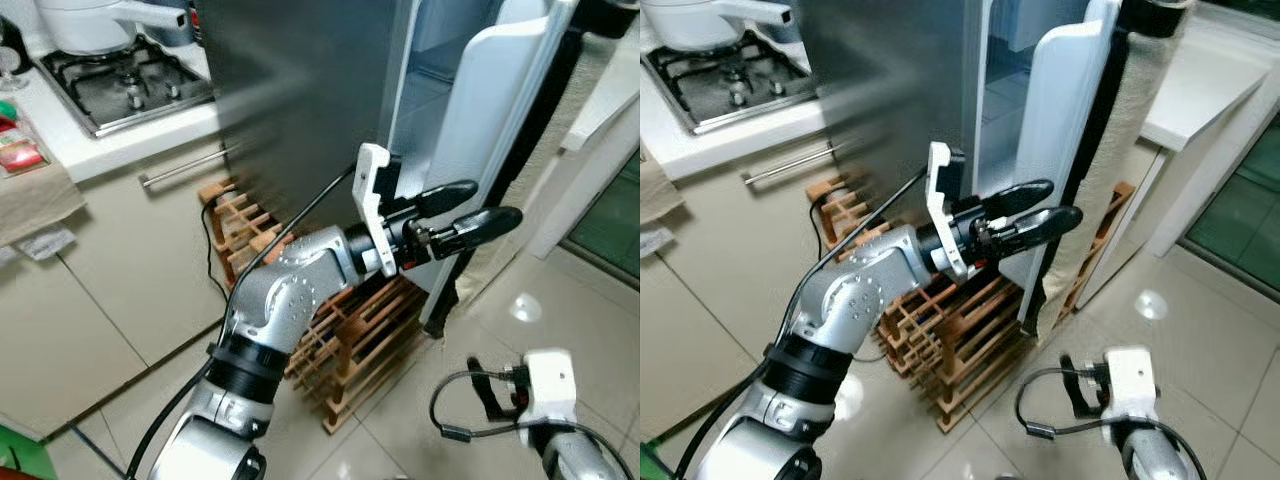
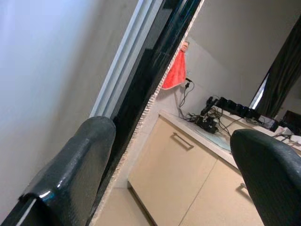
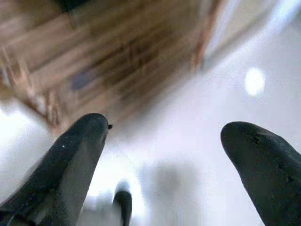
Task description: Restocking fridge
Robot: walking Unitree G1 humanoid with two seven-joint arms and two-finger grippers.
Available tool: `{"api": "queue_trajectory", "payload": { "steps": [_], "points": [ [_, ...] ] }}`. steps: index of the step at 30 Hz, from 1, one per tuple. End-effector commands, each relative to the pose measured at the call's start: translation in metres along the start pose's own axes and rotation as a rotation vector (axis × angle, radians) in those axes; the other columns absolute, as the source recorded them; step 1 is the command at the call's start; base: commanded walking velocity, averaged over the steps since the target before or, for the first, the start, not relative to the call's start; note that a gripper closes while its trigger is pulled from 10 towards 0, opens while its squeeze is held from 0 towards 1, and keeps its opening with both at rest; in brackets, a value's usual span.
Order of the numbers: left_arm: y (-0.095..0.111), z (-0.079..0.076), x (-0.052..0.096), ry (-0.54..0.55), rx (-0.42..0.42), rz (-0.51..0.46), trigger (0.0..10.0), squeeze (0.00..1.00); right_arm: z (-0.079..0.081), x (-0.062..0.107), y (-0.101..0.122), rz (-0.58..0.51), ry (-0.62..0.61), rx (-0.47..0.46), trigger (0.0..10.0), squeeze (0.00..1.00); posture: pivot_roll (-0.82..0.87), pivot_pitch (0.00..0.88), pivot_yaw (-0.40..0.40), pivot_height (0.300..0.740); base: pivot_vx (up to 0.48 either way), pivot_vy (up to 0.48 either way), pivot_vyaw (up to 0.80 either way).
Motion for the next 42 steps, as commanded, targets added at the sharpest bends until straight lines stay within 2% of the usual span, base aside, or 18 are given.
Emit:
{"api": "queue_trajectory", "payload": {
  "steps": [1, 2, 3, 5, 9, 13, 18, 24, 26, 27, 28, 30, 33, 35, 36, 41, 42],
  "points": [
    [0.003, -0.008, -0.005, -0.031, -0.002, -0.01, 10.0, 0.0, -0.004, 0.001, -0.002, 0.011, 0.011, -0.011, 10.0, 0.0, -0.19, 0.0, 0.034, 0.74, 0.0, 0.0, 0.0],
    [0.003, -0.008, -0.006, -0.033, -0.002, -0.01, 10.0, 0.0, -0.001, -0.001, 0.003, 0.002, 0.033, -0.006, 10.0, 0.0, -0.19, 0.0, 0.034, 0.74, 0.0, 0.0, 0.0],
    [0.004, -0.008, -0.006, -0.036, -0.002, -0.012, 10.0, 0.0, 0.009, -0.007, 0.022, -0.04, 0.089, -0.004, 10.0, 0.0, -0.2, 0.0, 0.04, 0.74, 0.0, 0.0, 0.0],
    [0.004, -0.009, -0.006, -0.038, -0.003, -0.013, 10.0, 0.0, 0.014, -0.01, 0.031, -0.06, 0.116, -0.005, 10.0, 0.0, -0.2, 0.0, 0.04, 0.74, 0.0, 0.0, 0.0],
    [-0.003, -0.004, -0.003, -0.008, -0.046, 0.027, 10.0, 0.0, 0.053, -0.026, 0.064, -0.064, 0.286, -0.09, 10.0, 0.0, -0.19, 0.0, 0.033, 0.74, 0.0, 0.0, 0.0],
    [0.0, -0.002, 0.001, 0.004, -0.033, 0.015, 10.0, 0.0, 0.062, -0.038, 0.068, -0.017, 0.305, -0.162, 10.0, 0.0, -0.18, 0.0, 0.026, 0.74, 0.0, 0.0, 0.0],
    [0.002, -0.008, -0.002, -0.017, -0.026, 0.008, 10.0, 0.0, 0.079, -0.047, 0.069, 0.042, 0.352, -0.17, 10.0, 0.0, -0.17, 0.0, 0.028, 0.74, 0.0, 0.0, 0.0],
    [0.003, -0.007, -0.004, -0.021, -0.03, 0.006, 10.0, 0.0, 0.09, -0.051, 0.075, 0.058, 0.38, -0.189, 10.0, 0.0, -0.17, 0.0, 0.03, 0.74, 0.0, 0.0, 0.0],
    [0.003, -0.008, -0.006, -0.026, -0.032, 0.006, 10.0, 0.0, 0.103, -0.059, 0.086, 0.066, 0.407, -0.224, 10.0, 0.0, -0.18, 0.0, 0.033, 0.74, 0.0, 0.0, 0.0],
    [0.003, -0.008, -0.006, -0.026, -0.032, 0.006, 10.0, 0.0, 0.103, -0.059, 0.086, 0.066, 0.407, -0.224, 10.0, 0.0, -0.18, 0.0, 0.033, 0.74, 0.0, 0.0, 0.0],
    [0.003, -0.008, -0.005, -0.024, -0.032, 0.008, 10.0, 0.0, 0.111, -0.06, 0.097, 0.049, 0.434, -0.253, 10.0, 0.0, -0.18, 0.0, 0.033, 0.74, 0.0, 0.0, 0.0],
    [0.002, -0.008, -0.005, -0.022, -0.033, 0.012, 10.0, 0.0, 0.124, -0.061, 0.112, 0.029, 0.476, -0.228, 10.0, 0.0, -0.18, 0.0, 0.033, 0.74, 0.0, 0.0, 0.0],
    [0.002, -0.008, -0.005, -0.022, -0.034, 0.012, 10.0, 0.0, 0.126, -0.061, 0.114, 0.026, 0.477, -0.214, 10.0, 0.0, -0.18, 0.0, 0.033, 0.74, 0.0, 0.0, 0.0],
    [0.002, -0.008, -0.005, -0.016, -0.041, 0.012, 10.0, 0.0, 0.129, -0.059, 0.081, 0.053, 0.454, -0.177, 10.0, 0.0, -0.17, 0.0, 0.026, 0.74, 0.0, 0.0, 0.0],
    [0.002, -0.008, -0.005, -0.016, -0.041, 0.012, 10.0, 0.0, 0.129, -0.059, 0.081, 0.053, 0.454, -0.177, 10.0, 0.0, -0.17, 0.0, 0.026, 0.74, 0.0, 0.0, 0.0],
    [0.003, -0.008, -0.005, -0.015, -0.038, 0.006, 10.0, 0.0, 0.099, -0.067, 0.042, 0.121, 0.315, -0.137, 10.0, 0.0, -0.17, 0.0, 0.023, 0.74, 0.0, 0.0, 0.0],
    [0.003, -0.008, -0.005, -0.015, -0.037, 0.005, 10.0, 0.0, 0.085, -0.067, 0.037, 0.125, 0.245, -0.11, 10.0, 0.0, -0.18, 0.0, 0.023, 0.74, 0.0, 0.0, 0.0]
  ]
}}
Point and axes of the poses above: a point about 5 cm out from each wrist's last joint towards the gripper, its own x axis pointing back from the gripper into the wrist, its own y axis along the axis of the wrist's last joint, z = x × y, the point moved 4 cm from there along -x, pointing out of the wrist towards the gripper, and after that the axes turned 4 degrees about -x, right-handed, at the moved point
